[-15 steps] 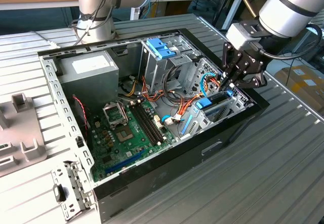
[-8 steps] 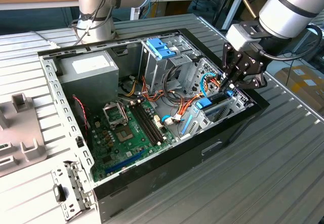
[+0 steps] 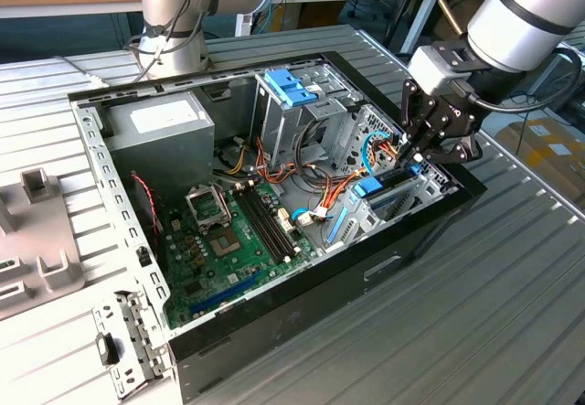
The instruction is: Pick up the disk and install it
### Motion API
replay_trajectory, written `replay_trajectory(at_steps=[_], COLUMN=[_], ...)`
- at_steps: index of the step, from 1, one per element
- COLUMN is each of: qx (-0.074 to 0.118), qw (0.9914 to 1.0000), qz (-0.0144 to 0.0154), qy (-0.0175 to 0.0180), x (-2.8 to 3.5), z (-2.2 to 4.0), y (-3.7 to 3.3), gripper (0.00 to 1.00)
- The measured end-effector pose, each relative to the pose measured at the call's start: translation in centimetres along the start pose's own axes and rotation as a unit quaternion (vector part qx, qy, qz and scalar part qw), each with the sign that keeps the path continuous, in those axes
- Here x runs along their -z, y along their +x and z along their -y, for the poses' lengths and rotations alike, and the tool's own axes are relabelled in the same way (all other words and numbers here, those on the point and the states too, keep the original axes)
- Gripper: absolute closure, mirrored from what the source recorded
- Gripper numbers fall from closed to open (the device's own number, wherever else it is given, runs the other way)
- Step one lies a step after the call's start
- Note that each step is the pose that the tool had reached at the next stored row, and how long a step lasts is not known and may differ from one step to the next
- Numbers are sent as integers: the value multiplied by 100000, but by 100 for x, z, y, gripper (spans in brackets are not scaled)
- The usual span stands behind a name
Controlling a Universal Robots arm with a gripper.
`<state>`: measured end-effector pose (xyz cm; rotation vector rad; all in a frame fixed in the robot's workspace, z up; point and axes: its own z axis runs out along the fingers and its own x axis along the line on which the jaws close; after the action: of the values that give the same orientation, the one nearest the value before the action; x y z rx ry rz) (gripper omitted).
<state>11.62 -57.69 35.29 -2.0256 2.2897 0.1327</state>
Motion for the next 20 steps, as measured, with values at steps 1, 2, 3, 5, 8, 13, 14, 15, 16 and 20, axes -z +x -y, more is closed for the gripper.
replay_trajectory(at_steps=[1,2,3,5,8,13,14,15,16,20], qx=[6,72,209,974,2238,2239,2239,2243,2281,2401], qw=[100000,100000,100000,99995,99975,99975,99975,99974,99974,99971], qz=[-1,-3,-2,-16,-28,-50,-56,-68,-75,-80], qy=[-1,-11,-26,-116,-267,-263,-263,-264,-266,-279], x=[-3,-6,-8,-12,-24,-39,-42,-46,-52,-65], z=[-3,-3,-4,-5,-4,6,7,7,8,8], y=[3,3,4,5,4,-14,-14,-14,-15,-13], gripper=[83,83,83,83,83,83,83,83,83,83])
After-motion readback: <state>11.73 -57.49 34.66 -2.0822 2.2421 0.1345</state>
